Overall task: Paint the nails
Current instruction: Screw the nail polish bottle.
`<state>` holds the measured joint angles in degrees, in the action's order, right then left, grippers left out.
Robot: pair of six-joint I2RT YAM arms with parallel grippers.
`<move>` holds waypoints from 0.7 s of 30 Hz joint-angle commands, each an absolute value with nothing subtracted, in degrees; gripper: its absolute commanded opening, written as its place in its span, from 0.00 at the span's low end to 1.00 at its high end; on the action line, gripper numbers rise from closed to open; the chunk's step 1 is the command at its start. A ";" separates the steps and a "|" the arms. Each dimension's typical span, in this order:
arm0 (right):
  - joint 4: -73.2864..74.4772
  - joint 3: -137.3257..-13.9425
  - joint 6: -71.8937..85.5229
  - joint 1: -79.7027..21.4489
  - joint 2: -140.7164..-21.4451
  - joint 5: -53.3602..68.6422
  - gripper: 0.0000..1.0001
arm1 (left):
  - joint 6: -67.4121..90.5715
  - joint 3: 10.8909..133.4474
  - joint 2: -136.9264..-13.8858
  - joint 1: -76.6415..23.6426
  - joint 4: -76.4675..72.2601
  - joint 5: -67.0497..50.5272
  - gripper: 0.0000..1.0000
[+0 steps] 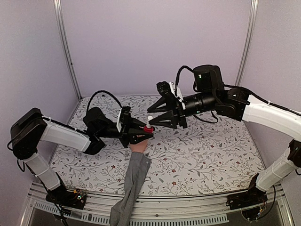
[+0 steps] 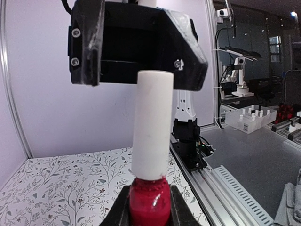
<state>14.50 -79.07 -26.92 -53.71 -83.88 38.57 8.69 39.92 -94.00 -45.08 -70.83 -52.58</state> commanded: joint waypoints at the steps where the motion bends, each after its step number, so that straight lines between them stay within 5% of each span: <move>1: 16.52 -80.95 -28.03 -54.14 -85.33 40.10 0.40 | 9.33 41.36 -94.69 -44.75 -71.19 -54.07 0.00; 6: 16.92 -81.04 -27.87 -54.21 -85.82 40.85 0.31 | 9.28 41.22 -94.42 -44.74 -70.95 -53.33 0.00; 13: 18.17 -81.12 -27.42 -54.14 -87.22 40.22 0.02 | 6.38 40.58 -92.53 -44.66 -67.67 -46.93 0.00; 21: 14.10 -78.70 -23.97 -54.17 -87.18 31.70 0.00 | 5.95 39.11 -91.06 -44.65 -69.56 -38.17 0.00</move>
